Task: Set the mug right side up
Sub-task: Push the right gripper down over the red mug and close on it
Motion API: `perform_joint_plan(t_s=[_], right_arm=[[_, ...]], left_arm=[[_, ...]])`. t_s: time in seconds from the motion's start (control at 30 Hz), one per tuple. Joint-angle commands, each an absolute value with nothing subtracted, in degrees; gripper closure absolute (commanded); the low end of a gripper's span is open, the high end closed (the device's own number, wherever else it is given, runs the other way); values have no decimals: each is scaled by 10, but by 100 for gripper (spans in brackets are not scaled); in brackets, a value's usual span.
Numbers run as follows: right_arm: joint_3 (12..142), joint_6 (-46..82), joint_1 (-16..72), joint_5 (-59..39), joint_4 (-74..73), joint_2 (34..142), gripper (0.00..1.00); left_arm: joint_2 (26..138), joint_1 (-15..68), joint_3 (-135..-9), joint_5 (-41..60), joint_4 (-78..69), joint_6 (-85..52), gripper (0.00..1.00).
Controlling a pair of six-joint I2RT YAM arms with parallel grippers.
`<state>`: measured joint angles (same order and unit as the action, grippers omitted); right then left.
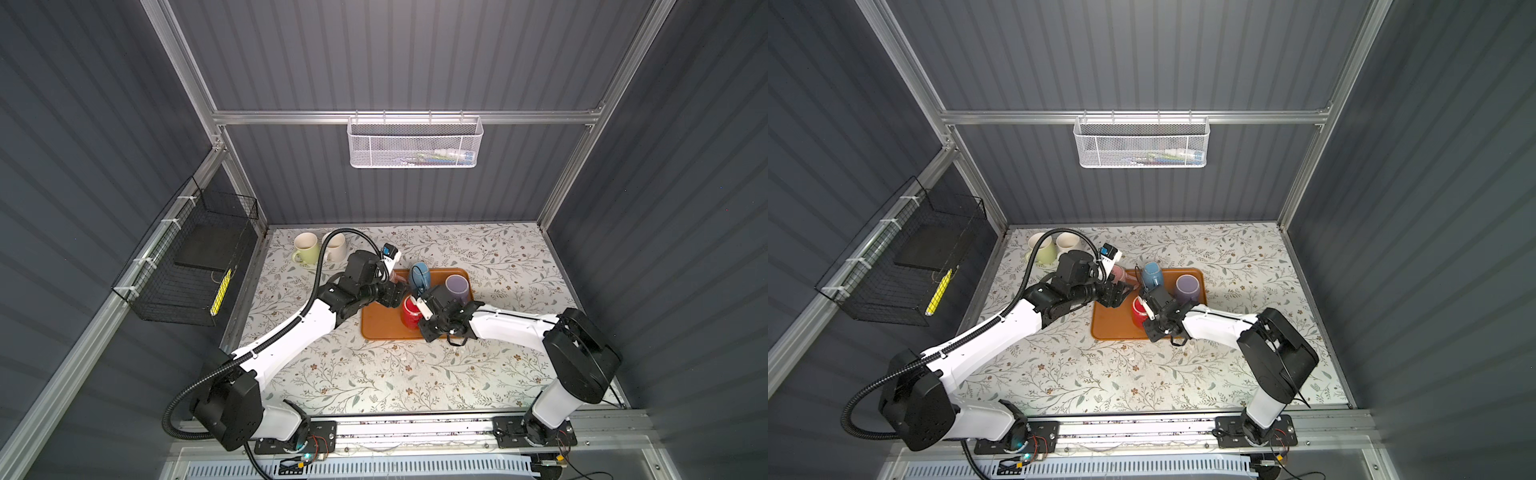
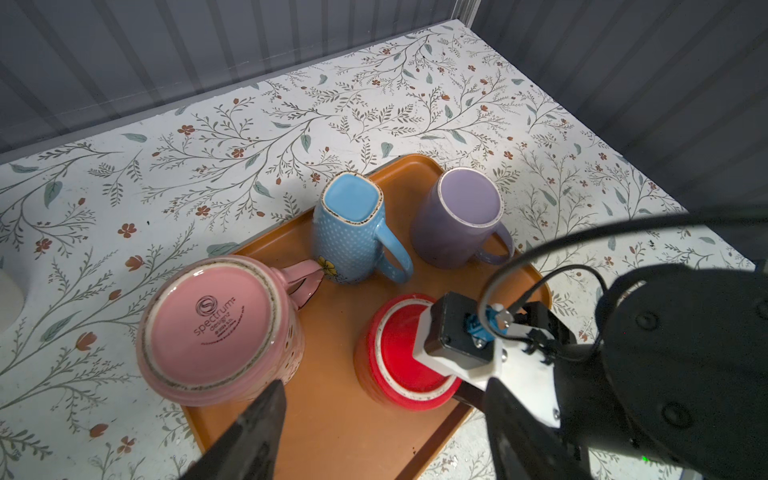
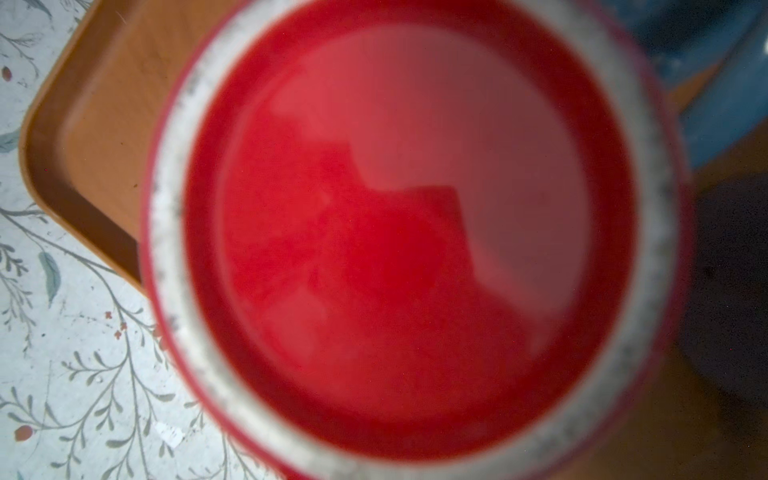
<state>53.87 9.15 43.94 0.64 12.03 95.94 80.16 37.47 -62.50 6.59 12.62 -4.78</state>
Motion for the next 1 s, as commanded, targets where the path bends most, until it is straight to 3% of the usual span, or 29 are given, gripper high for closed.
perform_joint_plan(t_s=[0.0, 0.13, 0.43, 0.97], right_arm=[[561, 91, 443, 23, 132, 969, 78], [557, 86, 443, 29, 144, 968, 68], [566, 64, 445, 30, 163, 983, 63], [585, 72, 448, 56, 150, 1017, 65]], left_arm=[[791, 379, -618, 63, 138, -45, 25], [790, 379, -616, 62, 138, -44, 25], [798, 379, -623, 67, 136, -42, 25], [796, 379, -627, 60, 146, -37, 25]])
